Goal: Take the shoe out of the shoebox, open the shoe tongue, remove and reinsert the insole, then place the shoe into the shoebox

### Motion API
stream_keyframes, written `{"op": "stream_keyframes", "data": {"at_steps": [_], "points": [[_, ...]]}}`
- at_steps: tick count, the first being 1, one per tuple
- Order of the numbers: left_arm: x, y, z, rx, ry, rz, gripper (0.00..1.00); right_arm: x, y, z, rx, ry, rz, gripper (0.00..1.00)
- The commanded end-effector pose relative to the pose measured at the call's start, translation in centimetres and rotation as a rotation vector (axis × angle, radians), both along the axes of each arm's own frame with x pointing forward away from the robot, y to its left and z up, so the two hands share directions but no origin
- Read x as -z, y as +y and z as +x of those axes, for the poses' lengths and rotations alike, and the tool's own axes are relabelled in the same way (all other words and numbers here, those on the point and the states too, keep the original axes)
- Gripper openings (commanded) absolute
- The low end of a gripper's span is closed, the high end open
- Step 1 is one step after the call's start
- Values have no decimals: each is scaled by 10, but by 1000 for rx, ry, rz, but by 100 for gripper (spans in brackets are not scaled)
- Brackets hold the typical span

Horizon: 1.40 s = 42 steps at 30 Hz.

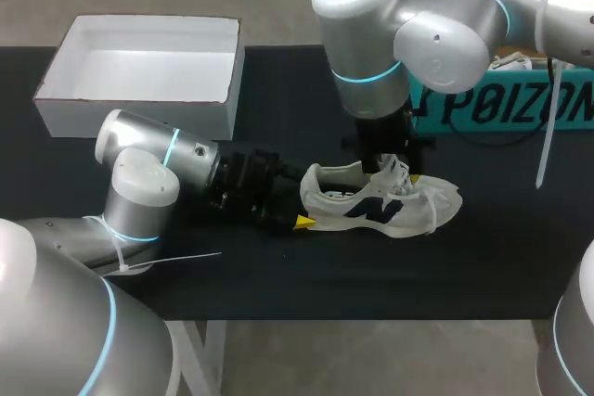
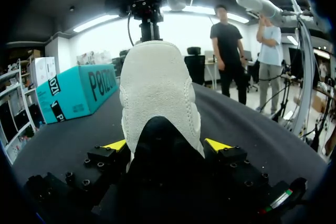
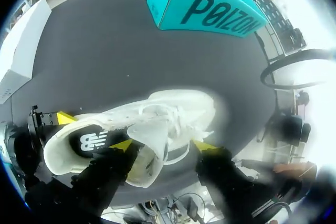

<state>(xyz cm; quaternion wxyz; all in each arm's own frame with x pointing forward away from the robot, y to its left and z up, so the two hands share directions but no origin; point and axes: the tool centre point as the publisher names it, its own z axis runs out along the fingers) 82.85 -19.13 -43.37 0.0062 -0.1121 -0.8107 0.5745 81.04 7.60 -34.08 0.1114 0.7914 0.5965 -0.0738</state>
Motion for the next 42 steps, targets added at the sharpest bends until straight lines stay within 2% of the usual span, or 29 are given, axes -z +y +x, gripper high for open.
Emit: {"op": "stream_keyframes", "data": {"at_steps": [1, 4, 5, 13, 19, 25, 26, 27, 28, 30, 31, 32, 37, 42], "points": [[3, -2, -1, 0, 0, 2, 0, 7, 5, 6, 0, 10, 1, 49], [3, -2, -1, 0, 0, 2, 0, 5, 0, 8, 10, 7, 13, 20], [3, -2, -1, 0, 0, 2, 0, 4, -2, 8, 15, 5, 17, 0], [3, -2, -1, 0, 0, 2, 0, -2, -25, 9, 65, -9, 44, 0], [3, -2, -1, 0, 0, 2, 0, 0, -47, 8, 114, 0, 73, 0], [3, -2, -1, 0, 0, 2, 0, 1, -59, 9, 142, 9, 124, 0], [3, -2, -1, 0, 0, 2, 0, 1, -60, 9, 139, 13, 137, 4], [3, -2, -1, 0, 0, 2, 0, 1, -60, 9, 135, 15, 156, 21], [3, -2, -1, 0, 0, 2, 0, 1, -61, 9, 134, 16, 161, 21], [3, -2, -1, 0, 0, 2, 0, 0, -60, 9, 123, 23, 201, 71], [3, -2, -1, 0, 0, 2, 0, 0, -61, 9, 126, 23, 200, 80], [3, -2, -1, 0, 0, 2, 0, -1, -61, 9, 125, 21, 199, 100], [3, -2, -1, 0, 0, 2, 0, -12, -58, 7, 86, 8, 263, 100], [3, -2, -1, 0, 0, 2, 0, -40, -43, 0, -60, -15, 330, 100]]}}
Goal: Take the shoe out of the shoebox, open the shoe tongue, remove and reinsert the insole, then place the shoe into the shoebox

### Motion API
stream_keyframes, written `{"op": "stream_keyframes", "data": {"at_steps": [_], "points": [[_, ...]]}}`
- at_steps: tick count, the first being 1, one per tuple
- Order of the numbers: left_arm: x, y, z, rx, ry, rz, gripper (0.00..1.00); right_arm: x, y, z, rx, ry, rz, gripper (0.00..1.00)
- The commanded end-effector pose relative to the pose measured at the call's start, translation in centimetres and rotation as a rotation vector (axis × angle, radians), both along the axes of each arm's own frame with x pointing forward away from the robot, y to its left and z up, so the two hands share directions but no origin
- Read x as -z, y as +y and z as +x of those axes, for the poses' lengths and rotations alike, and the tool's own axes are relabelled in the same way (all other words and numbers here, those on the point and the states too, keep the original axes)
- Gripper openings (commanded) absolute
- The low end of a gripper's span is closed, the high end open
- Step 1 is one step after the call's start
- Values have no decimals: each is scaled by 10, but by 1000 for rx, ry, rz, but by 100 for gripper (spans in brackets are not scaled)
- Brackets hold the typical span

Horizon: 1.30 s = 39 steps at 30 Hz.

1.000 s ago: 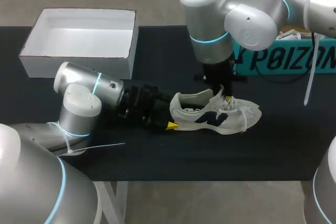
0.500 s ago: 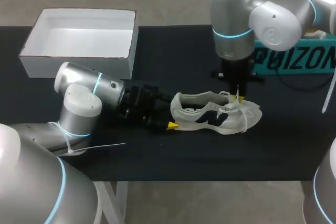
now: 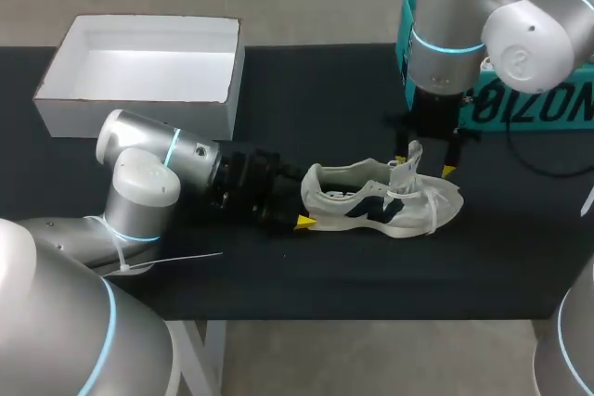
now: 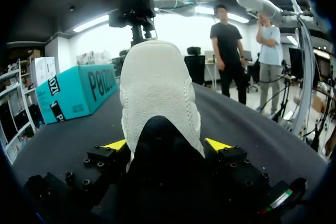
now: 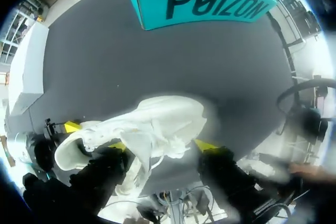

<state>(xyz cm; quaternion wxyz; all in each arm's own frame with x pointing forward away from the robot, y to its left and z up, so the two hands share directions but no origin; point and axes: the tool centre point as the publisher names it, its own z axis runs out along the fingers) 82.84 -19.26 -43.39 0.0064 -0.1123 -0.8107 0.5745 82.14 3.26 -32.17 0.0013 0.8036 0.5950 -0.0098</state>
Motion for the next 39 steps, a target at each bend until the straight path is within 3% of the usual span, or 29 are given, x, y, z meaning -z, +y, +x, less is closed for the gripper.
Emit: {"op": "stream_keyframes", "data": {"at_steps": [1, 4, 7, 11, 15, 39], "points": [[3, -1, -1, 0, 0, 2, 0, -28, 4, -12, -116, -62, 97, 100], [3, -1, -1, 0, 0, 2, 0, -49, 15, -16, -272, -86, 112, 100], [3, -1, -1, 0, 0, 2, 0, -67, 30, -20, -534, -94, 90, 100], [3, -1, -1, 0, 0, 2, 0, -80, 50, -37, -1023, -90, -17, 100], [3, -1, -1, 0, 0, 2, 0, -77, 62, -66, -1542, 28, -154, 100], [3, -1, -1, 0, 0, 2, 0, -77, 62, -66, -1542, 28, -154, 100]]}}
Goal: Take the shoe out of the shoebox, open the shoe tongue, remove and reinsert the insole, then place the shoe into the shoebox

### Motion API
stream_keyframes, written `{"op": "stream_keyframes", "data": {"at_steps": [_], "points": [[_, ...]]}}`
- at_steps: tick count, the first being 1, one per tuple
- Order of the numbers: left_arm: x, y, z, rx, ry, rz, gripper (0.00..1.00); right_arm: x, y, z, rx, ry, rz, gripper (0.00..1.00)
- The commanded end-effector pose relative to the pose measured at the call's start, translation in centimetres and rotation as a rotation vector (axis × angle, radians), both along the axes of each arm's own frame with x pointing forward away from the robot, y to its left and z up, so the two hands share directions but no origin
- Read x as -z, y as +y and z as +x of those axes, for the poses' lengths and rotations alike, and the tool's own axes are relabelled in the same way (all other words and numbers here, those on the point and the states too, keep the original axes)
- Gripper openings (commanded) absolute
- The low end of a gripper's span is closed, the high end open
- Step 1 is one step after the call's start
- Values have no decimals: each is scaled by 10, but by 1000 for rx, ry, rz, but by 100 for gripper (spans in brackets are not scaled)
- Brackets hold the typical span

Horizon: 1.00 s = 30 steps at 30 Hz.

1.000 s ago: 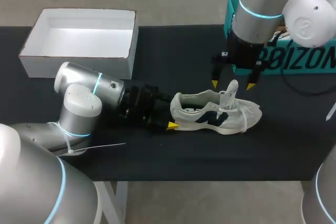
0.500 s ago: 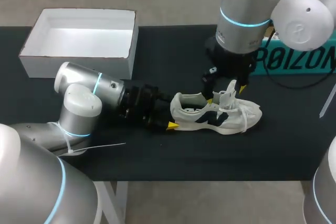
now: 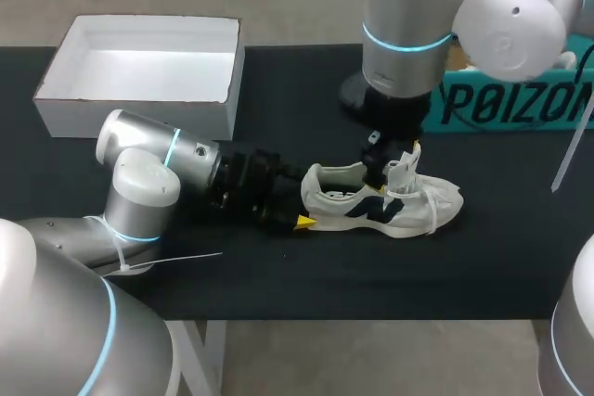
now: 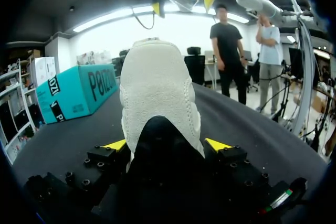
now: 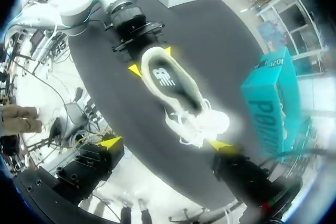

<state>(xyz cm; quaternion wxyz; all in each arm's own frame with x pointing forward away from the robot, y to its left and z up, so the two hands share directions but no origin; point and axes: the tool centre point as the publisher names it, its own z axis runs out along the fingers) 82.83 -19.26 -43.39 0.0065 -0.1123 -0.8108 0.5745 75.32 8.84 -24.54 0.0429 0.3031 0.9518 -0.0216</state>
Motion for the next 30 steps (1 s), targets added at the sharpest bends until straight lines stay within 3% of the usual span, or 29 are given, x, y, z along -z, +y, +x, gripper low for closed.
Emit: {"op": "stream_keyframes", "data": {"at_steps": [1, 8, 9, 11, 17, 22, 30], "points": [[3, -1, -1, 0, -1, 2, 0, 0, 7, 2, -291, 5, -88, 100], [3, -1, -1, 0, -1, 2, 0, 1, 20, 3, -332, 9, -109, 100], [3, -1, -1, 0, -1, 2, 0, 2, 22, 4, -326, 11, -108, 81], [3, -1, -1, 0, -1, 2, 0, 4, 27, 6, -331, 17, -97, 0], [3, -1, -1, 0, -1, 2, 0, 14, 41, 15, -367, 48, 25, 0], [3, -1, -1, 0, -1, 2, 0, 27, 49, 19, -365, 81, 23, 0], [3, -1, -1, 0, -1, 2, 0, 47, 42, 36, -331, 117, 19, 0]]}}
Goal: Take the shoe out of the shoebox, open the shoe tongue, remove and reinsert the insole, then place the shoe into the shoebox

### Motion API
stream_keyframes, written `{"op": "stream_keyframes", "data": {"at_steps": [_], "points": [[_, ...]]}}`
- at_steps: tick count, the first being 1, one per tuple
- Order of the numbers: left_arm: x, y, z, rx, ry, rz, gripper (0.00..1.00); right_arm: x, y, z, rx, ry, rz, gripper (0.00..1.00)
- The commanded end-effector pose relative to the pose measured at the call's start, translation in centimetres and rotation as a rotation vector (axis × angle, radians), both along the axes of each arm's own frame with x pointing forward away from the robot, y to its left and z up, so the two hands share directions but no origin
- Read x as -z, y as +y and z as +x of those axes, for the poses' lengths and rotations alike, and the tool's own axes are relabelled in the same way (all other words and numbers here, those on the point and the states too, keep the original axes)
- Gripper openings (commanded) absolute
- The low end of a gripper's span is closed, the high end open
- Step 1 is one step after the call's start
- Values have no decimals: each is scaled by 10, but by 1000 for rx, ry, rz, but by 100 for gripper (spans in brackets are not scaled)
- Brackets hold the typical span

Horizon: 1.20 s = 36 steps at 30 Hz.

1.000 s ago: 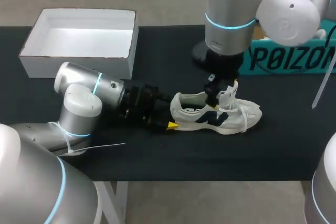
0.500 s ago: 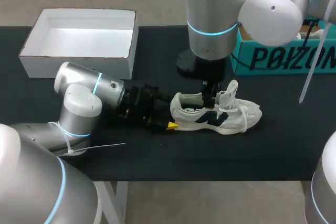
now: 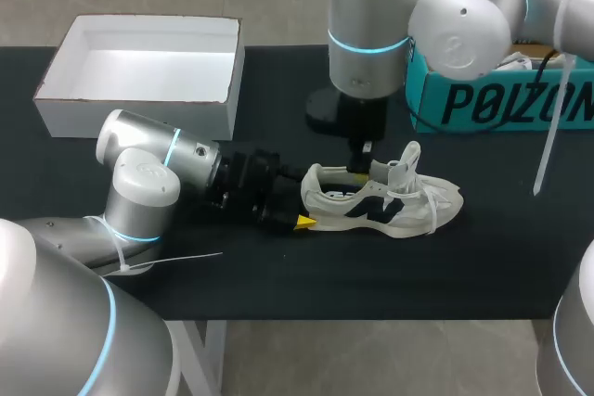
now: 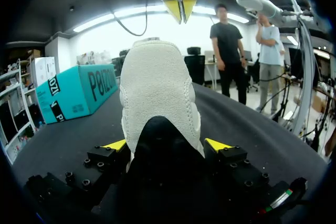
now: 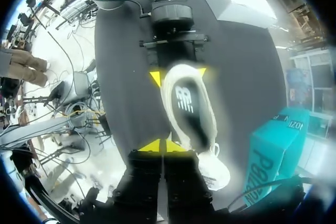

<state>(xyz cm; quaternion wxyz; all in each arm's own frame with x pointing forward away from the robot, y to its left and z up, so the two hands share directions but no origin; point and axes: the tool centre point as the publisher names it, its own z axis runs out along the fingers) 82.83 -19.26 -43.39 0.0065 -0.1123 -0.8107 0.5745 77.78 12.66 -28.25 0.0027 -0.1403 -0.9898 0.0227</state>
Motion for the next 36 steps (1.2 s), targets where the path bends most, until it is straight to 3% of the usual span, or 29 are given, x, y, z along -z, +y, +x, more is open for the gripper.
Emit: {"op": "stream_keyframes", "data": {"at_steps": [1, 10, 21, 36], "points": [[3, -1, -1, 0, -1, 2, 0, 12, 3, 13, 3, 18, 6, 0], [3, -1, -1, 0, -1, 2, 0, 32, -12, 40, 13, 1, 25, 0], [3, -1, -1, 0, -1, 2, 0, 62, -25, 61, 16, -27, 47, 0], [3, -1, -1, 0, -1, 2, 0, 91, -13, 65, 17, -62, 20, 0]]}}
